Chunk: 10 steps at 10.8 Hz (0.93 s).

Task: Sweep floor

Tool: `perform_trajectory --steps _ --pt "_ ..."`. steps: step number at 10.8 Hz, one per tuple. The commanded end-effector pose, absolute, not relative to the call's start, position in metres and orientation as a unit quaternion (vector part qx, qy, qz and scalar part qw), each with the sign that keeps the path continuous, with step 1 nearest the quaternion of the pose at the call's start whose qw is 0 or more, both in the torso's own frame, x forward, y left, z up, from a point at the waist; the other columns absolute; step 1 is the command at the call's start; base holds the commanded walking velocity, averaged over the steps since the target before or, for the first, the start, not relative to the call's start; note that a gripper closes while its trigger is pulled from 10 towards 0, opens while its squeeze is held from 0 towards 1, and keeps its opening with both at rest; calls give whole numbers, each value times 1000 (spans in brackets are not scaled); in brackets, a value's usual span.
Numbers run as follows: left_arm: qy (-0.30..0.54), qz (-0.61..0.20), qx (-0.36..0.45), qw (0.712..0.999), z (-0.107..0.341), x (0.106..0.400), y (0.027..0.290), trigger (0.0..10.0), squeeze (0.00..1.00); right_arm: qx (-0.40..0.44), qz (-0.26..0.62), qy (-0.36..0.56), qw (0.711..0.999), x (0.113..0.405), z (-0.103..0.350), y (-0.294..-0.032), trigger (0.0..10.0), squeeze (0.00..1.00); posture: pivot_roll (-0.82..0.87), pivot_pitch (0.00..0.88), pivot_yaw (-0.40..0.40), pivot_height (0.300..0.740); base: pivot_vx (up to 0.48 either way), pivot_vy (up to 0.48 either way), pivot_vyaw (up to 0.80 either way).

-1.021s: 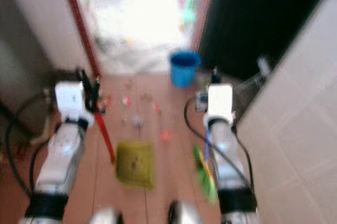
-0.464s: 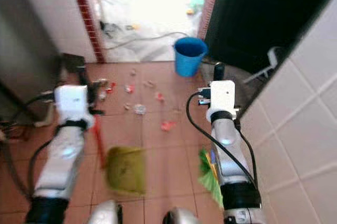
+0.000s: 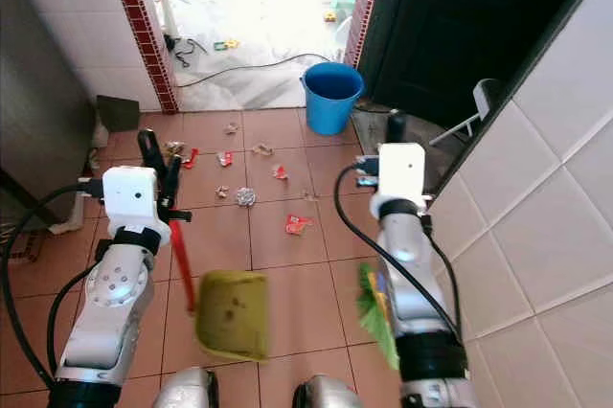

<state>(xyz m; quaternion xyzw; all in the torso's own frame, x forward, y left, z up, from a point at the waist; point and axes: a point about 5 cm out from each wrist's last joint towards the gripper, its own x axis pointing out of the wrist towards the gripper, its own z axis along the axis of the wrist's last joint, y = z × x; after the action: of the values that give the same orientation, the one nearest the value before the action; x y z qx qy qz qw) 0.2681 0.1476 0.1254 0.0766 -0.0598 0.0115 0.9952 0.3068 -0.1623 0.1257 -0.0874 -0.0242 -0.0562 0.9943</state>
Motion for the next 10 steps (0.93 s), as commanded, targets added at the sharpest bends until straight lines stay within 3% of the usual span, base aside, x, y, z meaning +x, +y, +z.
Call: perform_trajectory --steps 1,3,7,8,10 --pt "-106 14 78 991 145 270 146 10000 0 -97 -68 -54 991 307 137 -168 10000 0 21 83 -49 740 0 0 0" --pt "-130 -3 86 988 154 275 135 10000 0 -96 -61 -65 991 309 140 -165 10000 0 19 70 -51 740 0 0 0" --pt "-97 -21 15 995 150 287 107 10000 0 -92 -49 -64 993 305 137 -156 10000 0 7 75 -40 740 0 0 0" --pt "-72 -5 22 997 138 292 106 10000 0 -90 -51 -64 993 305 137 -157 10000 0 -3 73 -35 740 0 0 0" --pt "-66 57 80 993 128 291 137 10000 0 -90 -55 -63 992 303 135 -160 10000 0 -7 82 -29 740 0 0 0"
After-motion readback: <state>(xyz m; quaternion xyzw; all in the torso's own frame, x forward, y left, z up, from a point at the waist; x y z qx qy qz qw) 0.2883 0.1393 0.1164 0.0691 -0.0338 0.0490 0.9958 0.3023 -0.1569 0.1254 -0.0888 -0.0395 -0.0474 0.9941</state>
